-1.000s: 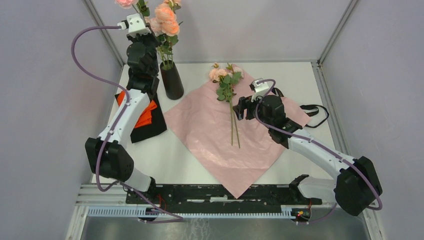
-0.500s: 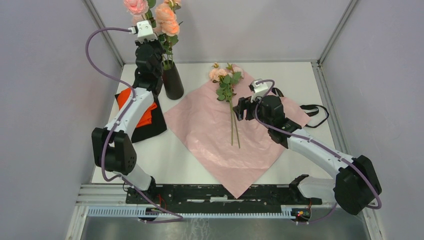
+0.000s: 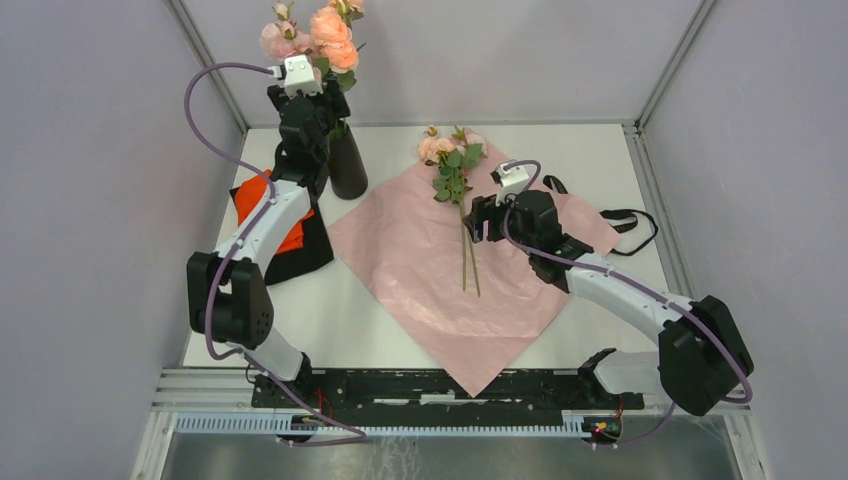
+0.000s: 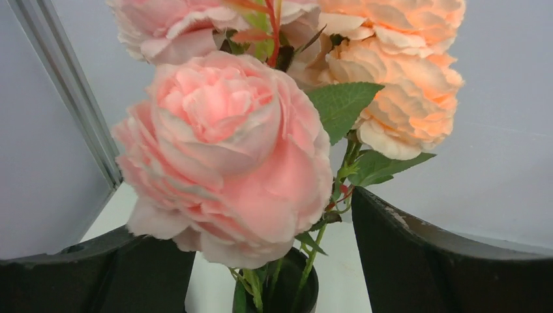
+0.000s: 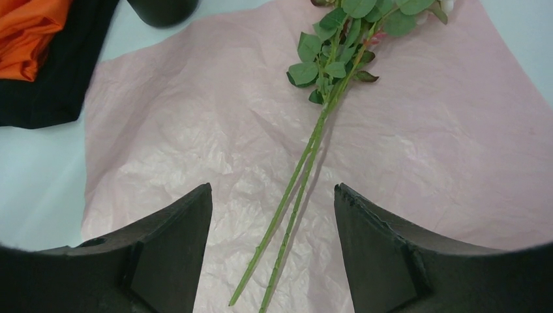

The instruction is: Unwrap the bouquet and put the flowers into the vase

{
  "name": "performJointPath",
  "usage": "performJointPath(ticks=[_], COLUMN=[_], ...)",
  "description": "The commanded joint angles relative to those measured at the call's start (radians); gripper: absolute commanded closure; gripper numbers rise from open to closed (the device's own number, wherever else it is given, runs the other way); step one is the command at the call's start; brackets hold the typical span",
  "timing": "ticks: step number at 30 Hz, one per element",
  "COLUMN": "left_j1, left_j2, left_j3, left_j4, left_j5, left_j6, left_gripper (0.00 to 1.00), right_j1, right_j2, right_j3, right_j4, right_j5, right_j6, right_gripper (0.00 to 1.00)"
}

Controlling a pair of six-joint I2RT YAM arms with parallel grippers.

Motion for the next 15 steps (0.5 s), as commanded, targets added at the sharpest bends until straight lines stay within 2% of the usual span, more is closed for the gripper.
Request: performJointPath(ticks=[1,9,15], left_j1=[0.002,0.002,0.001], left_j2=[-0.054,-0.164,-0.208], left_j3=[-0.024,-0.2,-0.255], left_j4=[-0.055,-0.027,-0.031], left_j5=[0.011,0.012,0.08], left_j6=[-0.045,-0.107,-0.153], left_gripper=[0.11,0.1,0.19], right_j1=[0.004,0.004,0.0], right_j2=[0.078,0.285,0.404], right_j3=[0.031,0.121,0.127], right_j4=[0.042,0.037,0.063], right_j5=[0.039,0.084,0.113], right_j6=[-0.01,0.009,0.019], right_gripper=[0.26,0.29,0.34])
